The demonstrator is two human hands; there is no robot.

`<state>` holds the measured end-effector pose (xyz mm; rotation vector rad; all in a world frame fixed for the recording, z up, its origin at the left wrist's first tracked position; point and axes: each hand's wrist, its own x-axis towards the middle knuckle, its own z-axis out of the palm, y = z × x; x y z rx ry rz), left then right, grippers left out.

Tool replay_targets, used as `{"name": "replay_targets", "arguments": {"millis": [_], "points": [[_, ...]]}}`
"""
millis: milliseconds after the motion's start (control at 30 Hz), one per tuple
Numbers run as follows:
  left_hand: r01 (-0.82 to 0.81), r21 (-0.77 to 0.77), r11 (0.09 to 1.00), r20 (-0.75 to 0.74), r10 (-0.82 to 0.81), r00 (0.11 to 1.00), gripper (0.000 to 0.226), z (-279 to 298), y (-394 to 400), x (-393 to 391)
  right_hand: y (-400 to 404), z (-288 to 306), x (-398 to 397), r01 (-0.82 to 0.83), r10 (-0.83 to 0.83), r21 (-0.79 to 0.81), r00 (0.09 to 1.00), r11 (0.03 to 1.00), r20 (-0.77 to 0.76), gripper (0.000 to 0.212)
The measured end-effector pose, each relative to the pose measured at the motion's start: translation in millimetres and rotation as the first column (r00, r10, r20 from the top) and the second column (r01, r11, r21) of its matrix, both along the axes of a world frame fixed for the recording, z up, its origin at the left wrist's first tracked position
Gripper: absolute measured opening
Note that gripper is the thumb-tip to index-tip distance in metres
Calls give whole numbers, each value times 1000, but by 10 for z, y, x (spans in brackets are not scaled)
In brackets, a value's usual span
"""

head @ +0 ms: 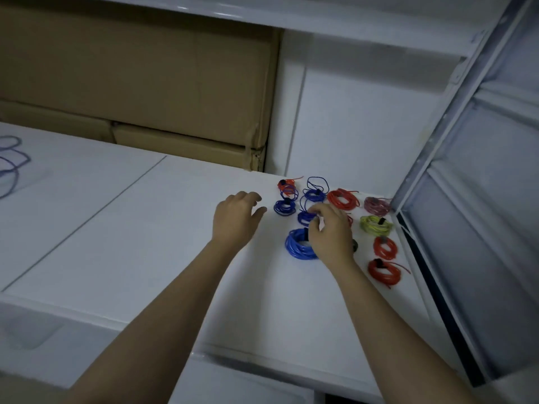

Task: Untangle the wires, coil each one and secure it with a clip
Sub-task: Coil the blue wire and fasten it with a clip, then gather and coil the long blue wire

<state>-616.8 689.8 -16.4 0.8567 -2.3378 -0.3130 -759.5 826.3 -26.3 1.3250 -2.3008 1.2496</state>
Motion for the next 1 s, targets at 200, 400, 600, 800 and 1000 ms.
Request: {"name": "replay_targets", "arguments": {"millis": [200,400,600,800,1000], "points": [[-20,6,1000,-80,20,997,31,117,-347,587,-356,117,378,8,-9,-86,1000,996,-13,18],[38,19,999,-33,-37,999,33,188,-411,704,-343,65,501,181,-177,-76,983,981,55,20],[-74,-75,994,67,79,995,34,181,-641,960,-698,98,752,28,-29,-17,994,999,-101,20],[-403,-103,909,164,415,895,40,180,-1206,2029,-1800,151,1568,-269,313,214,926,939,-210,27],[-629,-143,764,267,641,719,43,332,-2017,3556,-3105,267,2930,-416,515,340,808,843,-287,34]]}}
